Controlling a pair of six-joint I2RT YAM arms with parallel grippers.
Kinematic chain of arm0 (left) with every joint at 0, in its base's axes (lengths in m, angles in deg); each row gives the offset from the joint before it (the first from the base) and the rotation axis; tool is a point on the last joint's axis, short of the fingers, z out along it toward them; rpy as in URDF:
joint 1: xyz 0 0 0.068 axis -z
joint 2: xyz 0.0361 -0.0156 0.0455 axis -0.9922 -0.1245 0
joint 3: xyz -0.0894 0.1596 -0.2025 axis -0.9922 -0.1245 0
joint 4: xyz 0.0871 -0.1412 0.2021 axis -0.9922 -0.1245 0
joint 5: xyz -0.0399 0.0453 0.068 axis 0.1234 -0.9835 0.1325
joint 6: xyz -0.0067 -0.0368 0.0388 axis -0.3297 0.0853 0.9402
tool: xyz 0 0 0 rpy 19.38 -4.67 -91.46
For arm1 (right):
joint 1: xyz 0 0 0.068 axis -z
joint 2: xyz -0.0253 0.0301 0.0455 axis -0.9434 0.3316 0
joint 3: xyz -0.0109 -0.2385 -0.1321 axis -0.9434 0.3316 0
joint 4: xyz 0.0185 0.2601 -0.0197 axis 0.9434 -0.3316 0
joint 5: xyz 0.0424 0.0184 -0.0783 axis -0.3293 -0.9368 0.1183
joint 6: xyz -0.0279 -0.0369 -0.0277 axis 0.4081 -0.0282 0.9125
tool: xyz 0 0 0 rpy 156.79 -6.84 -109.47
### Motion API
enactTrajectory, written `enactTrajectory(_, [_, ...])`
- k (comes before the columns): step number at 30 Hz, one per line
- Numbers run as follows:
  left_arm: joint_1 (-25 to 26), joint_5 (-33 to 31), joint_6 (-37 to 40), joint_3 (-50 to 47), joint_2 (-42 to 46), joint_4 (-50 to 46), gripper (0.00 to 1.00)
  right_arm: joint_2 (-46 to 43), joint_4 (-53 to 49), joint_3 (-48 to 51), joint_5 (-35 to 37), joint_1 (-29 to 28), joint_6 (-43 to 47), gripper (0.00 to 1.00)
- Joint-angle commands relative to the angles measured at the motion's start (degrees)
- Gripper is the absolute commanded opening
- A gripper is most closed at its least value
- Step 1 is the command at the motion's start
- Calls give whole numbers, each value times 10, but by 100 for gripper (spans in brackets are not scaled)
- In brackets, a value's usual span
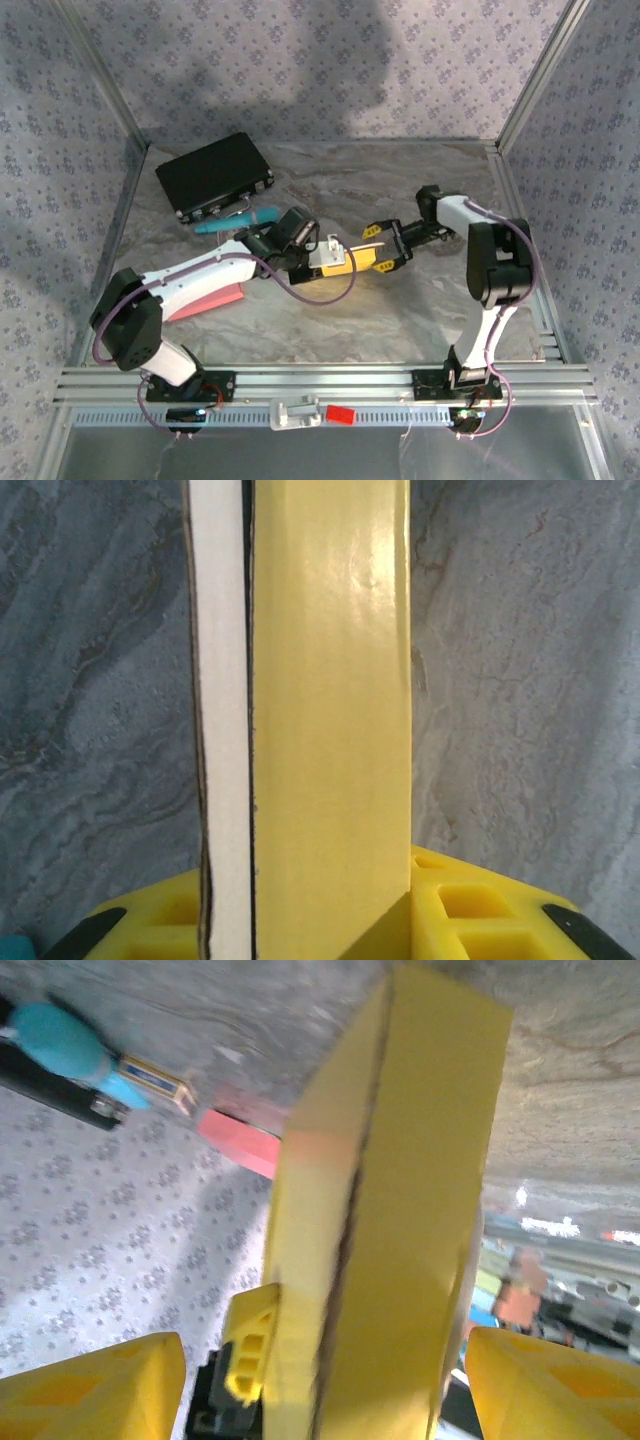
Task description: Fold the paper box
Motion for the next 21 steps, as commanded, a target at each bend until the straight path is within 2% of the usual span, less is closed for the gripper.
enactTrajectory(1, [-8, 35, -11, 22, -12, -62, 31, -68, -12, -16, 62, 39, -14, 76])
enactTrajectory(4, [-17, 34, -29, 35, -26, -83, 31, -128, -17, -24, 148, 64, -13, 74])
enactTrajectory(7, [-31, 26, -57, 55, -47, -106, 31, -207, -13, -15, 261, 44, -29, 71])
enactTrajectory(9, [-39, 23, -67, 63, -57, -108, 32, -264, 2, 3, 345, -2, -62, 66])
enactTrajectory(14, [-55, 27, -62, 79, -70, -130, 32, -388, 119, 118, 583, -186, -218, 56])
enactTrajectory(16, [-58, 29, -56, 84, -74, -133, 32, -392, 146, 135, 622, -227, -256, 55])
enactTrajectory(21, [-60, 31, -53, 90, -80, -133, 34, -352, 193, 134, 602, -256, -271, 58])
